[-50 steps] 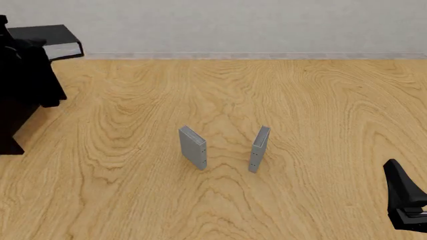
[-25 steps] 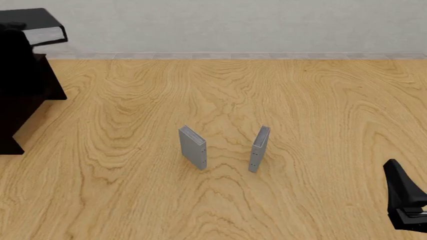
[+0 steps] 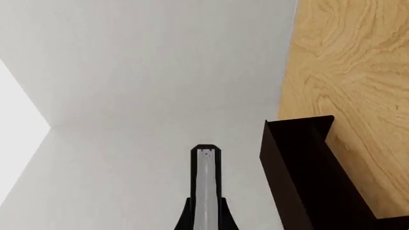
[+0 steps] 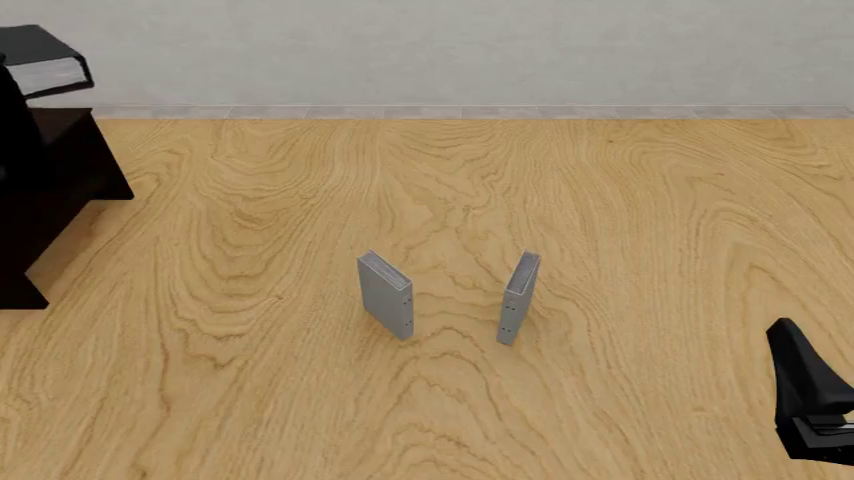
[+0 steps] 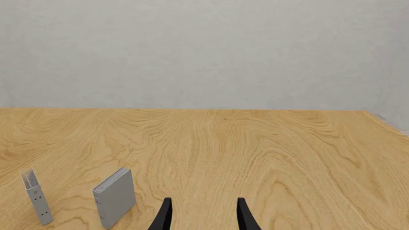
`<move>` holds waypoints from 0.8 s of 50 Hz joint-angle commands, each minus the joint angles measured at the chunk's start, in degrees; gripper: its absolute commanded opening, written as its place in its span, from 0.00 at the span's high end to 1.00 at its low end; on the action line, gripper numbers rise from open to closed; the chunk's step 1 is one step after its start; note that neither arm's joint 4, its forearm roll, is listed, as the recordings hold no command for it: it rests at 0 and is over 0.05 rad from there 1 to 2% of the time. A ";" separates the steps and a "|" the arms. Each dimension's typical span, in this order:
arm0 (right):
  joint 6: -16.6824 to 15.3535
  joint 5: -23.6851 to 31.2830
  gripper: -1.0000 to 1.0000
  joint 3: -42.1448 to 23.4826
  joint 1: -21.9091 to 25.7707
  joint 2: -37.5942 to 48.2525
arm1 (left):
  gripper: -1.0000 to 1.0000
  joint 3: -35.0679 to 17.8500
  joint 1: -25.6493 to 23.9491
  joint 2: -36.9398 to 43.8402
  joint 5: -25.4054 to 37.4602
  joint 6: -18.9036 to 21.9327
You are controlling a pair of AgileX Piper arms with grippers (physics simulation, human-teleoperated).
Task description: Pick up the book in the middle and place it on the cabinet shelf.
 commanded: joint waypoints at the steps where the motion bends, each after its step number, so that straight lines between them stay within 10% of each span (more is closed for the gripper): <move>1: -0.02 0.00 0.00 0.00 0.01 0.00 | 1.00 -0.17 2.76 -0.97 -0.90 0.40; 40: 0.00 0.00 0.00 0.00 0.00 0.00 | 1.00 6.39 3.59 3.01 -9.79 -2.93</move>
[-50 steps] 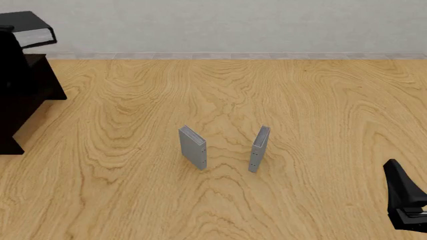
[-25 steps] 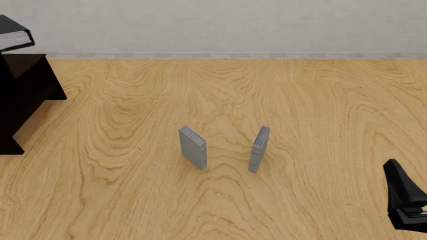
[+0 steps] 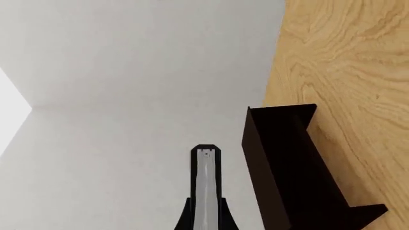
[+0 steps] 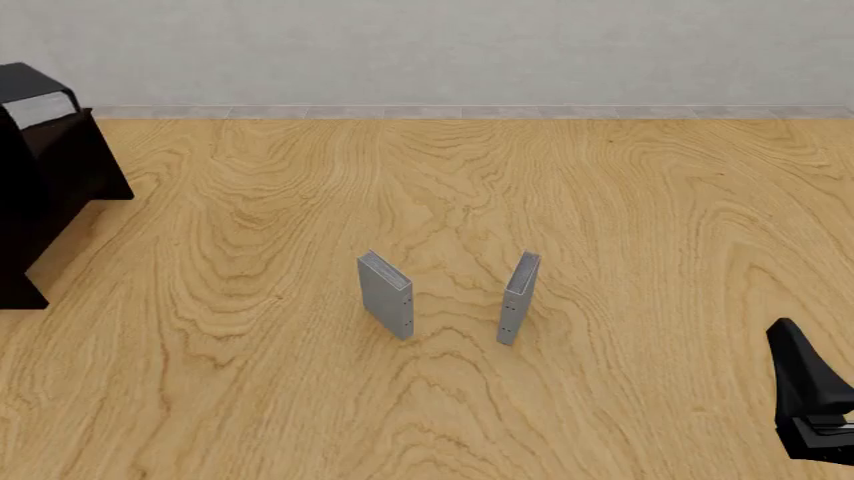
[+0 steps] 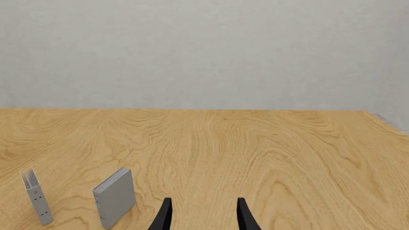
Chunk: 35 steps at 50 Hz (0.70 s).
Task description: Pick up the book in the middle and place it on the cabinet shelf.
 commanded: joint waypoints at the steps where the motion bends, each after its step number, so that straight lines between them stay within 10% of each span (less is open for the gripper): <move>1: 0.00 0.00 0.00 0.00 0.00 0.01 | 1.00 0.91 0.10 1.91 -4.40 -0.06; 35: 0.01 -0.01 0.00 0.00 -0.01 -0.01 | 1.00 2.58 4.76 5.46 -9.82 0.19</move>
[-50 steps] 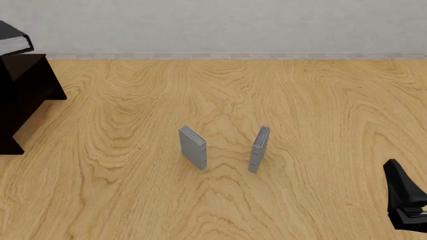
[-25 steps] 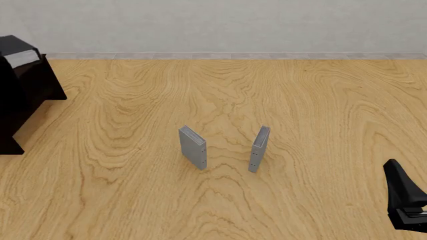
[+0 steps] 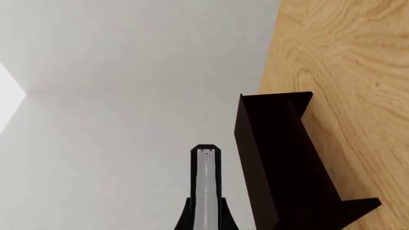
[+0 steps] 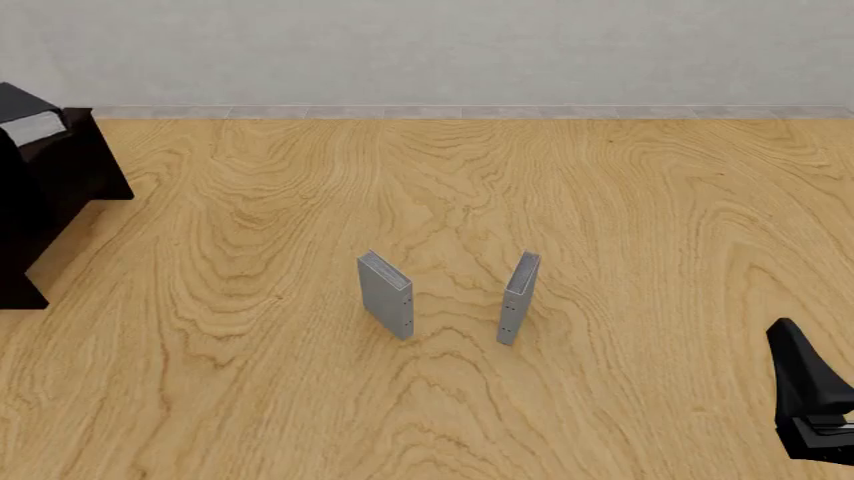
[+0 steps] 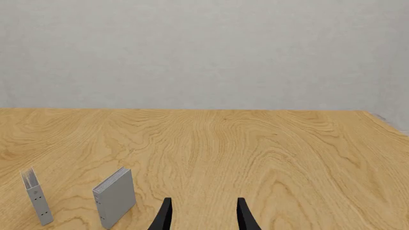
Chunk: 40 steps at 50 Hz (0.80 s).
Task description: Pick up the book in the middle and place it on the cabinet shelf.
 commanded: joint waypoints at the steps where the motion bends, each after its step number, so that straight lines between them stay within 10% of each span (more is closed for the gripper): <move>1: -0.01 0.00 0.00 0.00 0.01 0.00 | 1.00 -0.13 1.86 1.92 -3.24 1.11; 40: -0.01 0.00 0.00 0.00 0.01 0.00 | 1.00 -1.23 7.13 8.88 -7.44 1.50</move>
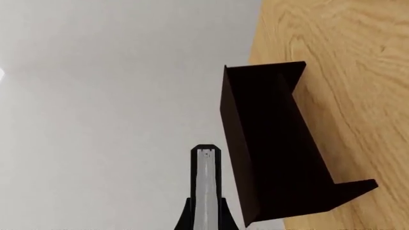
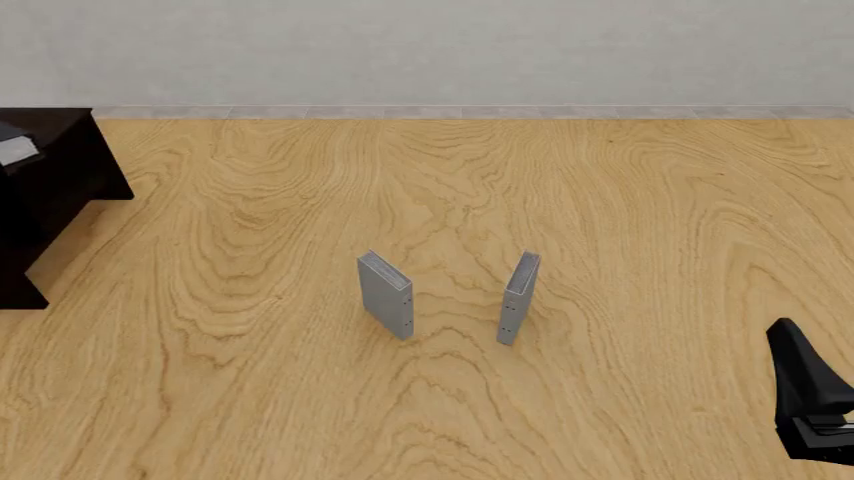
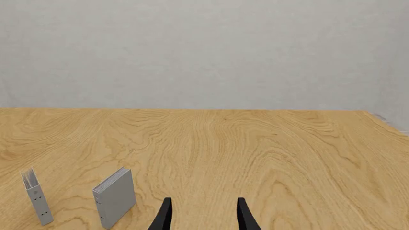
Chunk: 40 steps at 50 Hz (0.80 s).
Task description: Pick up the book in the middle and place it on the cabinet shelf.
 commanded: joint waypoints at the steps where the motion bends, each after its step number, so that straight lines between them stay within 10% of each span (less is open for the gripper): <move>1: 0.01 0.00 0.00 0.00 0.00 0.00 | 1.00 -0.92 0.77 0.70 -1.31 0.87; 40: -0.01 0.00 0.00 0.00 0.01 0.00 | 1.00 -0.27 0.51 4.61 -4.43 -0.23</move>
